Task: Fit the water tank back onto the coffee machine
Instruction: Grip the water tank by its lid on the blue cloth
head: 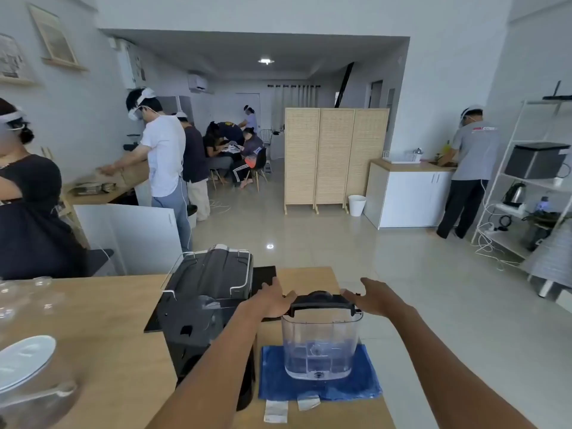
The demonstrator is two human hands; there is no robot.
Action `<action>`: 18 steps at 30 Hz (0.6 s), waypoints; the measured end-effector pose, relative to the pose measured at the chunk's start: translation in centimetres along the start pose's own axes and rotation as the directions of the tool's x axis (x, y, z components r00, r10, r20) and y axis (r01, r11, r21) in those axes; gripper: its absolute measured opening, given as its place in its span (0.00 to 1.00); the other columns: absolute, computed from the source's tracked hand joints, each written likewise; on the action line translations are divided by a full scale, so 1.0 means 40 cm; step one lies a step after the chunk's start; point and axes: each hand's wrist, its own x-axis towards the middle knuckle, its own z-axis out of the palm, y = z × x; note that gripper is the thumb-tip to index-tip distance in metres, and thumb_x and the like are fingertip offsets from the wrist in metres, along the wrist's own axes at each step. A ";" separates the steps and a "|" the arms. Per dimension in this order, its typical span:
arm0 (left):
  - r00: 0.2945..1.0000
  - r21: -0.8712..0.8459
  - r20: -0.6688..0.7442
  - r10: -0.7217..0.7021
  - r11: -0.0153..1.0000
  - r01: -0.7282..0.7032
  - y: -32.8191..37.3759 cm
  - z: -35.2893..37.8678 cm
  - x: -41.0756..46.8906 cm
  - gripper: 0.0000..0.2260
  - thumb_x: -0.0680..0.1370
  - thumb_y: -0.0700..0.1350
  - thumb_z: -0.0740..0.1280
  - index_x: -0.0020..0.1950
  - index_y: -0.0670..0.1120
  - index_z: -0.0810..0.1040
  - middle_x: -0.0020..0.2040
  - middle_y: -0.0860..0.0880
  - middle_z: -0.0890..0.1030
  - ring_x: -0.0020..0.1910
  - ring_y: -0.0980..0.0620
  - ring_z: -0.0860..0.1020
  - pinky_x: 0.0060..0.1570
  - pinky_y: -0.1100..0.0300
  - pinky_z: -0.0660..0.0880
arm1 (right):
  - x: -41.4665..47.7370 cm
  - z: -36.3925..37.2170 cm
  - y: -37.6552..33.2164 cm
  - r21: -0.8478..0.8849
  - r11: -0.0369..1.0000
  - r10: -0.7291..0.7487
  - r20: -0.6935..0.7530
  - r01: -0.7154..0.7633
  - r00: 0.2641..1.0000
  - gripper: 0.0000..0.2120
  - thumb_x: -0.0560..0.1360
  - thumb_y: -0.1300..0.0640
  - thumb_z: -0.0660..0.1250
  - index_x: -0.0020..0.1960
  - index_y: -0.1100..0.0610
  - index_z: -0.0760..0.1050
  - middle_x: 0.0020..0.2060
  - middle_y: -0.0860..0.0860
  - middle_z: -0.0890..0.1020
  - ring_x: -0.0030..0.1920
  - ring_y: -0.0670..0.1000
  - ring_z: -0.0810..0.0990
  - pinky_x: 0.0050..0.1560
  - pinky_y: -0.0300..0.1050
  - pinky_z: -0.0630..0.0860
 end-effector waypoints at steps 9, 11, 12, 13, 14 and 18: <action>1.000 -0.102 0.001 -0.022 0.995 0.022 0.014 0.041 0.042 0.38 0.84 0.62 0.53 0.82 0.36 0.50 0.76 0.41 0.72 0.73 0.44 0.71 0.65 0.57 0.69 | 0.023 0.036 0.026 0.056 0.998 0.016 0.070 -0.020 0.997 0.41 0.72 0.29 0.60 0.68 0.61 0.70 0.56 0.53 0.81 0.57 0.55 0.78 0.49 0.44 0.71; 0.999 -0.121 -0.012 -0.030 0.992 0.028 0.014 0.048 0.049 0.36 0.84 0.62 0.53 0.82 0.36 0.52 0.77 0.41 0.69 0.74 0.44 0.70 0.64 0.57 0.68 | 0.026 0.044 0.030 0.091 0.996 0.007 0.068 -0.013 0.998 0.38 0.72 0.29 0.60 0.64 0.61 0.74 0.44 0.49 0.80 0.49 0.53 0.78 0.45 0.43 0.70; 0.999 -0.126 -0.018 -0.032 0.992 0.029 0.013 0.050 0.052 0.36 0.84 0.62 0.54 0.82 0.37 0.53 0.78 0.41 0.68 0.75 0.44 0.69 0.64 0.57 0.68 | 0.027 0.046 0.032 0.104 0.994 0.004 0.069 -0.011 0.998 0.37 0.72 0.29 0.60 0.63 0.61 0.74 0.43 0.49 0.79 0.47 0.52 0.77 0.45 0.43 0.70; 0.999 -0.132 -0.031 -0.028 0.991 0.024 0.012 0.049 0.052 0.36 0.83 0.62 0.56 0.82 0.38 0.55 0.78 0.42 0.67 0.75 0.44 0.68 0.62 0.57 0.67 | 0.026 0.048 0.032 0.123 0.992 -0.003 0.065 -0.005 0.998 0.37 0.72 0.29 0.61 0.63 0.60 0.74 0.44 0.50 0.79 0.47 0.52 0.76 0.45 0.44 0.70; 0.999 -0.135 -0.041 -0.027 0.991 0.021 0.008 0.050 0.055 0.35 0.83 0.62 0.57 0.81 0.38 0.57 0.78 0.42 0.68 0.75 0.44 0.69 0.60 0.57 0.67 | 0.024 0.051 0.033 0.142 0.990 -0.007 0.065 -0.003 0.998 0.37 0.72 0.29 0.61 0.64 0.60 0.73 0.47 0.51 0.80 0.47 0.52 0.76 0.46 0.44 0.70; 0.998 -0.147 -0.057 -0.013 0.989 0.004 -0.016 0.047 0.081 0.33 0.81 0.62 0.61 0.73 0.36 0.70 0.57 0.43 0.80 0.56 0.46 0.78 0.46 0.58 0.69 | 0.024 0.070 0.043 0.227 0.974 -0.030 0.040 0.020 0.999 0.33 0.72 0.30 0.62 0.62 0.57 0.73 0.45 0.50 0.80 0.47 0.51 0.76 0.46 0.44 0.70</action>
